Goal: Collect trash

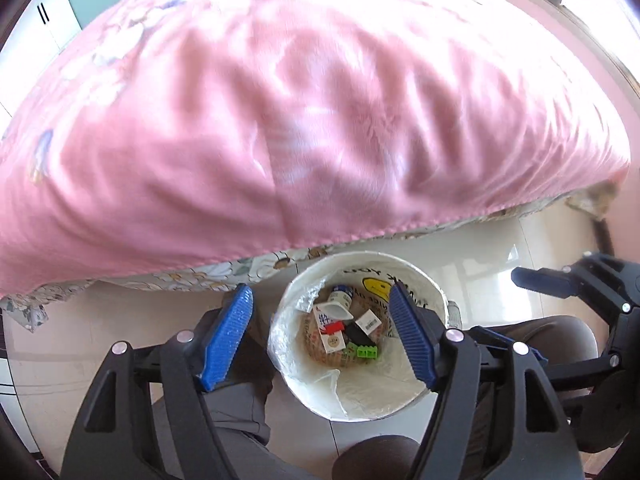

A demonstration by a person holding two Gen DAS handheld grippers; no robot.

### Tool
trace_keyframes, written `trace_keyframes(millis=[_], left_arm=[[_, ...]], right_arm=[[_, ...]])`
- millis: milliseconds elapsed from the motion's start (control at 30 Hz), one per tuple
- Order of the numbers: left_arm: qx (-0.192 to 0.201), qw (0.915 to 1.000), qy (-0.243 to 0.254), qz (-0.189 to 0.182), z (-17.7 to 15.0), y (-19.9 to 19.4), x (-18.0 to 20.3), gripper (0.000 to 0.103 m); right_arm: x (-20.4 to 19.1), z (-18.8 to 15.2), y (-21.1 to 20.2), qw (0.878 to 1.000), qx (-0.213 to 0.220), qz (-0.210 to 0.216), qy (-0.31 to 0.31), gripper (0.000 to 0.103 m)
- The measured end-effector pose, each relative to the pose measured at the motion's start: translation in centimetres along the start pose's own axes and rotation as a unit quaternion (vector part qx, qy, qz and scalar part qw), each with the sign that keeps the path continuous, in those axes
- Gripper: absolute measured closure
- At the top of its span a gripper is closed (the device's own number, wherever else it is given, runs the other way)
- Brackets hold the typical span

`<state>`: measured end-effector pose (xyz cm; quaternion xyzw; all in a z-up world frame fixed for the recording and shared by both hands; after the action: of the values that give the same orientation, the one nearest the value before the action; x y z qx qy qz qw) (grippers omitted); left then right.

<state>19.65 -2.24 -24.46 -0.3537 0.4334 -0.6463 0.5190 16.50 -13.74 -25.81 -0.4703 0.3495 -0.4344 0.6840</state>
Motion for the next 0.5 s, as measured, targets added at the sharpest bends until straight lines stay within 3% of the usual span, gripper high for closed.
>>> trace_keyframes(millis=[200, 500], left_arm=[[0.085, 0.9947, 0.035, 0.045, 1.4, -7.2, 0.4, 0.018], [0.148, 0.9848, 0.047, 0.077, 0.9, -14.3, 0.5, 0.013]], right_arm=[[0.0, 2.0, -6.4, 0.998, 0.065, -0.014, 0.004, 0.033], [-0.6, 1.8, -12.4, 0.994, 0.104, -0.030, 0.019, 0.029]])
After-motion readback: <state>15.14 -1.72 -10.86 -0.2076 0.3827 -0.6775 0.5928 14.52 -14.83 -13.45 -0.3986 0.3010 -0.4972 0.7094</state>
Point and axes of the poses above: each gripper's, at about its wrist camera, not at the fingertips, and y roughly the way its jaws point, x to its right, z to its top, the point moved 8 cm from there along y, roughly the way its jaws point
